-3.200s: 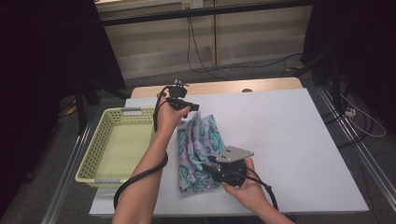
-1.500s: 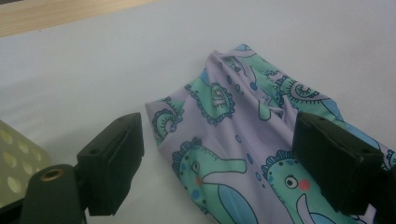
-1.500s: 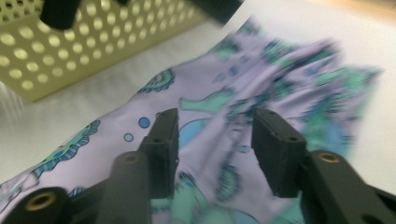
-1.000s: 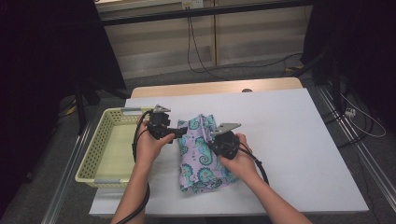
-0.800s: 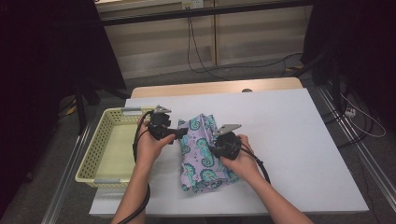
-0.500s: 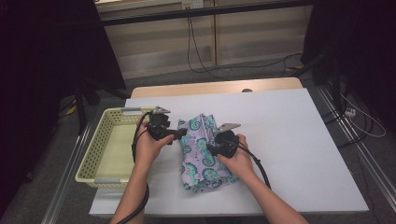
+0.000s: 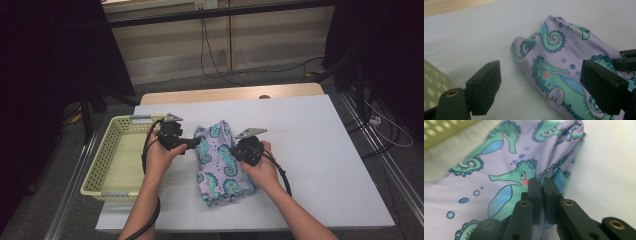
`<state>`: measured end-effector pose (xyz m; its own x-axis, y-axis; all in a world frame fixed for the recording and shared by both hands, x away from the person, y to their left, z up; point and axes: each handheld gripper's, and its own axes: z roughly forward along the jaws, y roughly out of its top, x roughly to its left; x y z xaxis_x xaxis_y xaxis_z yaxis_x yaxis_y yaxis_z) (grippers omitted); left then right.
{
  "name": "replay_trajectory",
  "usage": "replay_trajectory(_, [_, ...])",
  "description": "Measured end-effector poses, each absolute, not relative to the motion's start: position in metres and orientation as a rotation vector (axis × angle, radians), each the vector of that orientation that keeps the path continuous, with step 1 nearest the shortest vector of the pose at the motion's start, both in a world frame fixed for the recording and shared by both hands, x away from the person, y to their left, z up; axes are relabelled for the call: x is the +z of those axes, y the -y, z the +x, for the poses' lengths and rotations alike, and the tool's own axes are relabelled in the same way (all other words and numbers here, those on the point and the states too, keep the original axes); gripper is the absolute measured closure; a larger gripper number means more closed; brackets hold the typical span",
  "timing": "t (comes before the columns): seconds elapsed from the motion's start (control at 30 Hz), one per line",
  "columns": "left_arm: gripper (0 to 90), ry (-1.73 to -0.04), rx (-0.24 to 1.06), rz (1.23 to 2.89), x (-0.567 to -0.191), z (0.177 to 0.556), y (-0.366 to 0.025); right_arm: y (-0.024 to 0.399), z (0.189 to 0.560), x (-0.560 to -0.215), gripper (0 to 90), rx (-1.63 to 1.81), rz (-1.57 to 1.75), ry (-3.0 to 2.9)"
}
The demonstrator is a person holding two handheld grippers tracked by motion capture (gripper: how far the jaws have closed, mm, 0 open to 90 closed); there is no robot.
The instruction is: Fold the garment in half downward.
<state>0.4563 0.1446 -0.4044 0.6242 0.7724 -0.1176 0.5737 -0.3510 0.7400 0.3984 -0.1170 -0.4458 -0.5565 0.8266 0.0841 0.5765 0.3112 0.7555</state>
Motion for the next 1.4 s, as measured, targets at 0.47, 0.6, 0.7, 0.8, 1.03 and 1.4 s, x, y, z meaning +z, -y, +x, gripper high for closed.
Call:
replay_trajectory(0.47, [17.4, -1.061, 0.334, 2.06, -0.405, 0.455, -0.146, 0.125, 0.389, -0.441, 71.0, 1.066, 1.208, -2.28])
replay_trajectory(0.6, [17.4, -1.057, 0.33, 2.068, -0.405, 0.454, -0.144, 0.129, 0.379, -0.443, 77.2, 1.05, 1.176, -2.319])
replay_trajectory(0.7, [17.4, -1.056, 0.332, 2.061, -0.405, 0.453, -0.142, 0.133, 0.376, -0.445, 79.8, 1.073, 1.187, -2.317])
replay_trajectory(0.8, [17.3, -1.061, 0.331, 2.059, -0.406, 0.453, -0.142, 0.133, 0.373, -0.446, 80.4, 1.071, 1.178, -2.335])
replay_trajectory(1.03, [17.0, -1.057, 0.329, 2.065, -0.407, 0.454, -0.143, 0.133, 0.373, -0.449, 89.9, 1.075, 1.174, -2.358])
replay_trajectory(1.4, [16.7, -1.057, 0.326, 2.06, -0.408, 0.454, -0.141, 0.142, 0.366, -0.44, 90.0, 1.129, 1.155, -2.349])
